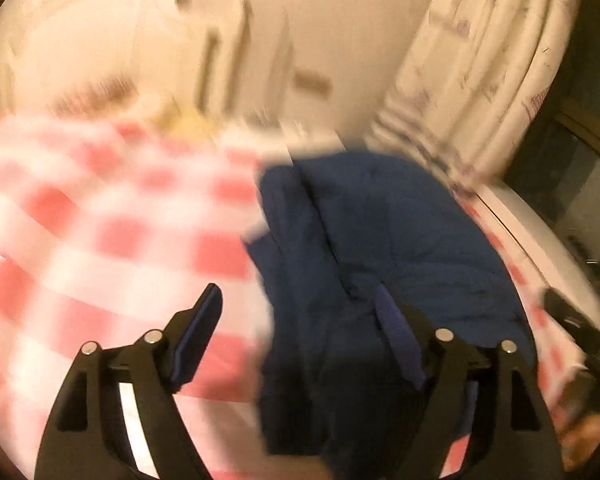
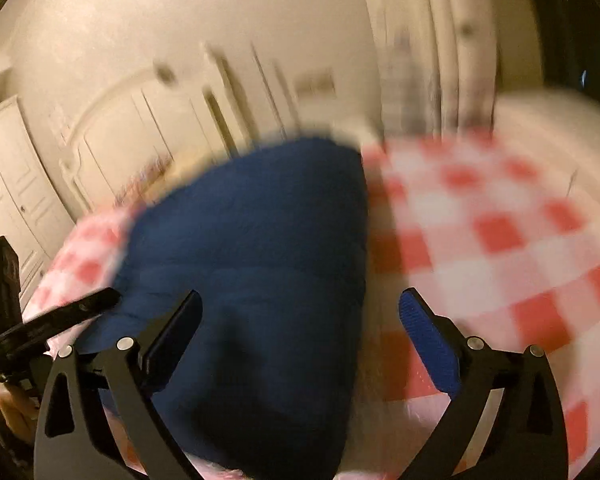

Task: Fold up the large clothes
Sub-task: 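Lower the folded jacket onto the bed and open both tools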

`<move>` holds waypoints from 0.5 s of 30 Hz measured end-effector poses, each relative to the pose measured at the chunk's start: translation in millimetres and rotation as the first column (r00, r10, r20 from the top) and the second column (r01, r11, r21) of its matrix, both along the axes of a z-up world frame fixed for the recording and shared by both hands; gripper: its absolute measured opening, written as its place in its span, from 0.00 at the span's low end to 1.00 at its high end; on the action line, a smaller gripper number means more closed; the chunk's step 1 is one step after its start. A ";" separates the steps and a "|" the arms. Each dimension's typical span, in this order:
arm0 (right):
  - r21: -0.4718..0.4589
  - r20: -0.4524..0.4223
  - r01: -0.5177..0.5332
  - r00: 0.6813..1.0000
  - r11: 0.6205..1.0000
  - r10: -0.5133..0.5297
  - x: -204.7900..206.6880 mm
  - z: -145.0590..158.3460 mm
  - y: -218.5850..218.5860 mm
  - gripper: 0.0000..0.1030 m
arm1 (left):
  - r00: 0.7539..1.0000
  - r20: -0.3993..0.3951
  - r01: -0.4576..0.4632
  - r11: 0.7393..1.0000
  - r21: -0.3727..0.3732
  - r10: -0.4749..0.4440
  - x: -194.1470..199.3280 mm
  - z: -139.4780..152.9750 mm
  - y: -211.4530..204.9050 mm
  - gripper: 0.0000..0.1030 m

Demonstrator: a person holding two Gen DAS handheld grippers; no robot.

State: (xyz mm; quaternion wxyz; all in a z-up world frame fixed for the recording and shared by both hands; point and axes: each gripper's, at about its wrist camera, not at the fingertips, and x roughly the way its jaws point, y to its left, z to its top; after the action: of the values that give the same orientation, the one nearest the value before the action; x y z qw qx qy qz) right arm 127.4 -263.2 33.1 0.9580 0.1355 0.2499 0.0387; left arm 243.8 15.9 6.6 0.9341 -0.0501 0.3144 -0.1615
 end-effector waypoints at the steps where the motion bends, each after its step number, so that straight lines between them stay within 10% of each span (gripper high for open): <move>1: -0.048 0.052 -0.023 0.998 0.999 0.025 -15.3 7.0 15.3 0.92 | 0.998 0.054 -0.032 0.999 0.005 0.032 -9.9 8.5 2.7 0.85; 4: -0.232 0.016 -0.140 0.989 0.963 0.148 -28.9 0.2 66.6 0.90 | 0.984 0.159 -0.073 0.997 -0.025 0.076 -46.2 31.8 8.5 0.95; 8: -0.540 -0.177 -0.263 0.964 0.800 0.198 -32.0 -43.9 129.7 0.88 | 0.965 0.257 -0.047 0.999 -0.012 0.049 -100.8 53.8 5.2 0.98; 15: -0.333 0.029 -0.209 0.972 0.920 0.232 -99.2 21.3 77.9 0.92 | 0.902 0.427 -0.088 0.995 0.049 0.059 -184.0 98.2 18.6 0.98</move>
State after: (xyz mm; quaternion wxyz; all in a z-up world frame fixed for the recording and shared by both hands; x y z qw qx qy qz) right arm 28.2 -185.3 54.4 0.9646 -0.0558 0.2338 0.1087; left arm 59.7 34.5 104.8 0.9867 0.0059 0.1066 -0.1225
